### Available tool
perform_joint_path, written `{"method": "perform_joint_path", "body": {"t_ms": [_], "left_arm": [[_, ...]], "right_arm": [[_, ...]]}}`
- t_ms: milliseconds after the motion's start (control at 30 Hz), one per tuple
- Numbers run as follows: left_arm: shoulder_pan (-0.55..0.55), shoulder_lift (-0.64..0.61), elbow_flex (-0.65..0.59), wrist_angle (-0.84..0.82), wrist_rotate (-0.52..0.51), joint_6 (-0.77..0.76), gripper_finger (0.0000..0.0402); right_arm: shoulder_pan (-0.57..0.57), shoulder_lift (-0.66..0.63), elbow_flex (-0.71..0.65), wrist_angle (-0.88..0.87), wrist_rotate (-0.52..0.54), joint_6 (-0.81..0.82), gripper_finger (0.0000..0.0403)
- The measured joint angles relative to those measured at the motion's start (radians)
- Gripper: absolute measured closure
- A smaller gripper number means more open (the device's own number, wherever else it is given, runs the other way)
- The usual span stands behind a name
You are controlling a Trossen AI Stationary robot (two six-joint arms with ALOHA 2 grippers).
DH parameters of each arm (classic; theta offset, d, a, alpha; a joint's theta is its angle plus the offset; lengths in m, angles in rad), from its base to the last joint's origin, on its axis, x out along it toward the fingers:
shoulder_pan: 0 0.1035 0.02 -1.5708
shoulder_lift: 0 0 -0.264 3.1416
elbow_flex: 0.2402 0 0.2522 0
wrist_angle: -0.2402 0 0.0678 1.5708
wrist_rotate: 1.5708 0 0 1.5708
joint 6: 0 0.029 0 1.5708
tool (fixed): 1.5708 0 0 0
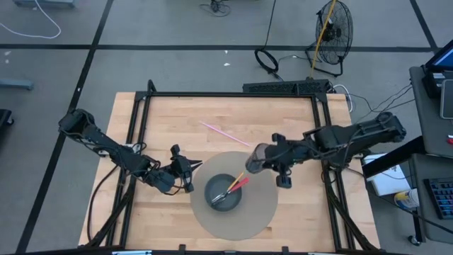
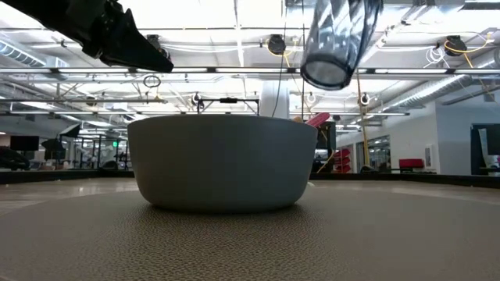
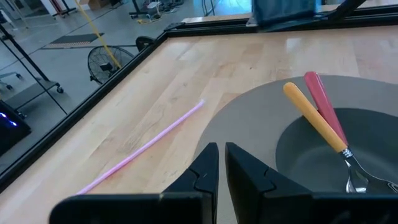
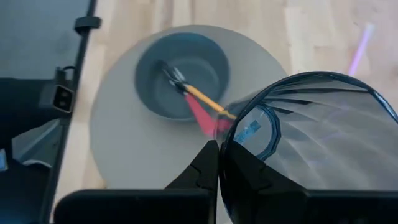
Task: Pick & Place Utensil
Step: Put the blue cup on the brown placemat to the right of the blue bowl
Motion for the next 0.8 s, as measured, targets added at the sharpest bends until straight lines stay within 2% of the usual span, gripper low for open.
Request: {"method": "perform_joint_path", "body": {"t_ms": [367, 567, 800], "left_arm": [[0.0, 0.0, 0.0, 0.0, 0.002, -0.005, 0.0366], [-0.001, 0.0, 0.0, 0.0, 0.004, -0.024, 0.0366], [-0.002, 0.0, 0.0, 0.0, 0.009, -0.042, 0.0366]], "right_arm": [[0.128, 0.136, 0.159, -0.06, 0.0, 0.014, 0.0395], [0.177, 0.195, 0.163, -0.068, 0.031, 0.019, 0.0395], [0.181, 0.272, 0.15, -0.075, -0.001, 0.034, 0.0395]]}}
